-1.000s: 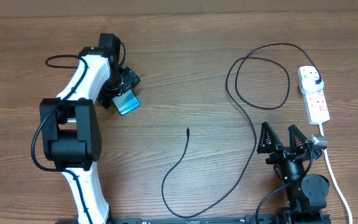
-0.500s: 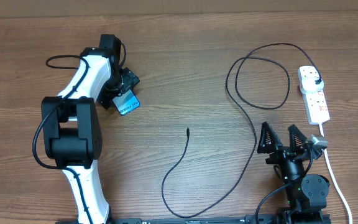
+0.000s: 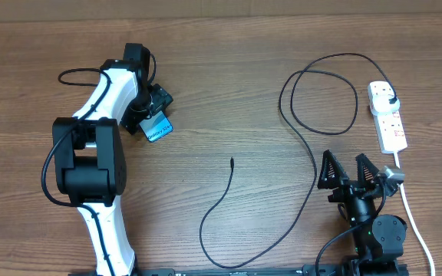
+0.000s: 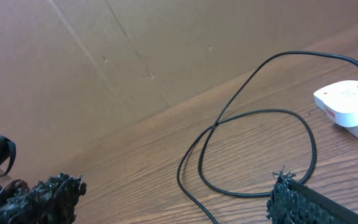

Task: Plug charger to phone and switch on socket
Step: 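Close the left gripper on the phone's long sides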

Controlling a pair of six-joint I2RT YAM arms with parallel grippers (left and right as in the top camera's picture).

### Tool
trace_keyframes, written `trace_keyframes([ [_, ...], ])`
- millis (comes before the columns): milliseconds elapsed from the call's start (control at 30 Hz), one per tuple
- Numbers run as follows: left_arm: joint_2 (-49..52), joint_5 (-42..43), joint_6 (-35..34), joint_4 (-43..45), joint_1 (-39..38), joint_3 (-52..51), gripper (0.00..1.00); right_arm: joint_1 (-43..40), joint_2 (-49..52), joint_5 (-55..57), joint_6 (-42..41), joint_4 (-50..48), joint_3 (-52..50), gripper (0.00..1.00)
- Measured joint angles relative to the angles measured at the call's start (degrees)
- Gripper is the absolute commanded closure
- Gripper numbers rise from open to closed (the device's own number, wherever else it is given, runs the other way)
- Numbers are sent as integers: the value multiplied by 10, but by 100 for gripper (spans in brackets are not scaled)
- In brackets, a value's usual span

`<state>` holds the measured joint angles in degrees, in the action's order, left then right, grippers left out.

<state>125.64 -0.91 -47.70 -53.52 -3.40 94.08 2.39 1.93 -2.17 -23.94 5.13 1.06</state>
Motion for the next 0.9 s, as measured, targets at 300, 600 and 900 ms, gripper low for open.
trace_keyframes([
  [300,0,0,0,0,0,0,0,0,0,0,0,0,0,0],
  [600,0,2,0,-14,0,0,0,0,0,0,0,0,0,0],
  [900,0,2,-3,-19,0,0,0,0,0,0,0,0,0,0],
])
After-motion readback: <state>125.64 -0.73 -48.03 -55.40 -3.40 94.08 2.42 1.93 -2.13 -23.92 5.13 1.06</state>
